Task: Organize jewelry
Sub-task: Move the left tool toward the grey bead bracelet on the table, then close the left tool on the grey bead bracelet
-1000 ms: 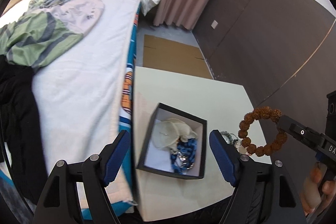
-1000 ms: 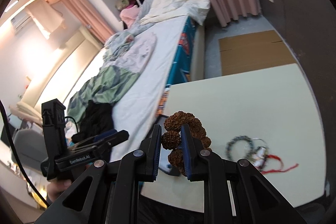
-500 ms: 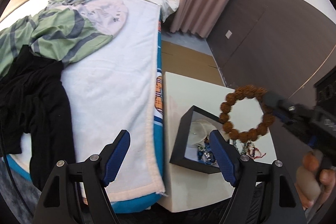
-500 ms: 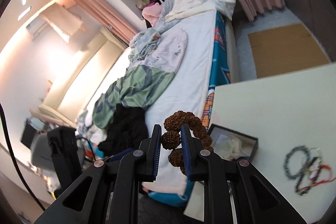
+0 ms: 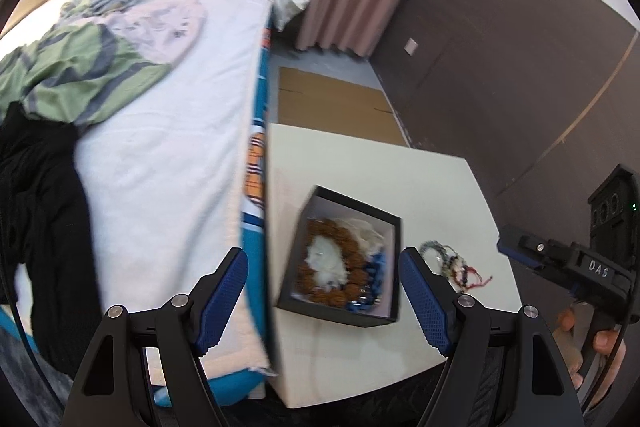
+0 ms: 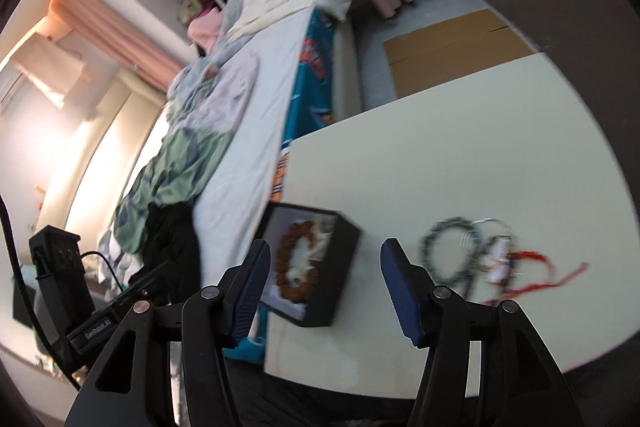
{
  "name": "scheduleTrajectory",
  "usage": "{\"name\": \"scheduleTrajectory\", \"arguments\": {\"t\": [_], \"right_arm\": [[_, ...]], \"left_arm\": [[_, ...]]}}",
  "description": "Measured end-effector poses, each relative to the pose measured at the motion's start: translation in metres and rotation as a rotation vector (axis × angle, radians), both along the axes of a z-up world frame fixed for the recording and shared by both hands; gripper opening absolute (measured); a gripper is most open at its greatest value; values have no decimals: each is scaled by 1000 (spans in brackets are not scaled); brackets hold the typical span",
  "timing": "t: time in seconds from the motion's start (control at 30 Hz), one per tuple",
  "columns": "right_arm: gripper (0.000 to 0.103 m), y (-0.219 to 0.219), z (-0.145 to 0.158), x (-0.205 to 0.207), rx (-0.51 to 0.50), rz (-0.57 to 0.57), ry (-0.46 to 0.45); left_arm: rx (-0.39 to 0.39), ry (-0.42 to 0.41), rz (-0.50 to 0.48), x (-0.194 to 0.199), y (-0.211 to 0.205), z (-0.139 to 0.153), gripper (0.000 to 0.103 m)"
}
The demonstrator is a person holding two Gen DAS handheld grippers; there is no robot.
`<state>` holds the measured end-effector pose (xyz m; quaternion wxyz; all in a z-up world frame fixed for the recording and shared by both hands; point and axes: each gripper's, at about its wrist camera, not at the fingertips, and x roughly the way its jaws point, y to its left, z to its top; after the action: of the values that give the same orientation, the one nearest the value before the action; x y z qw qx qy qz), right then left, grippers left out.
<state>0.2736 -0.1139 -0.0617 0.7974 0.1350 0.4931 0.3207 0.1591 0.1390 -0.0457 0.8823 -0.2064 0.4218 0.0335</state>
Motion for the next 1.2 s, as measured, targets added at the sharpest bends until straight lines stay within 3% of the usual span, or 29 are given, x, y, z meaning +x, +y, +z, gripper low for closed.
{"name": "scheduleTrajectory", "arguments": {"t": [0.13,0.6,0.8,0.93,1.0,1.2], "right_arm": [[75,-30,2,1,-4,-45,-15],[76,-104,-20,7,-11,-155,16],[76,-125,-32,10,-7,-178,26],[68,-137,-38,13,6,-187,35],[63,-142,-42,14,11,-190,45],[63,-156,-49,16,12,-214,64]], "left_arm": [[7,4,-58,11,-27,-1,78],[44,49,-212,55,-108,-13,77],[71,109,-272,78,-138,-26,53],[102,146,-295,90,-155,-37,49],[105,172,-308,98,-162,-43,39],[146,252,-308,118,-173,-65,34]]}}
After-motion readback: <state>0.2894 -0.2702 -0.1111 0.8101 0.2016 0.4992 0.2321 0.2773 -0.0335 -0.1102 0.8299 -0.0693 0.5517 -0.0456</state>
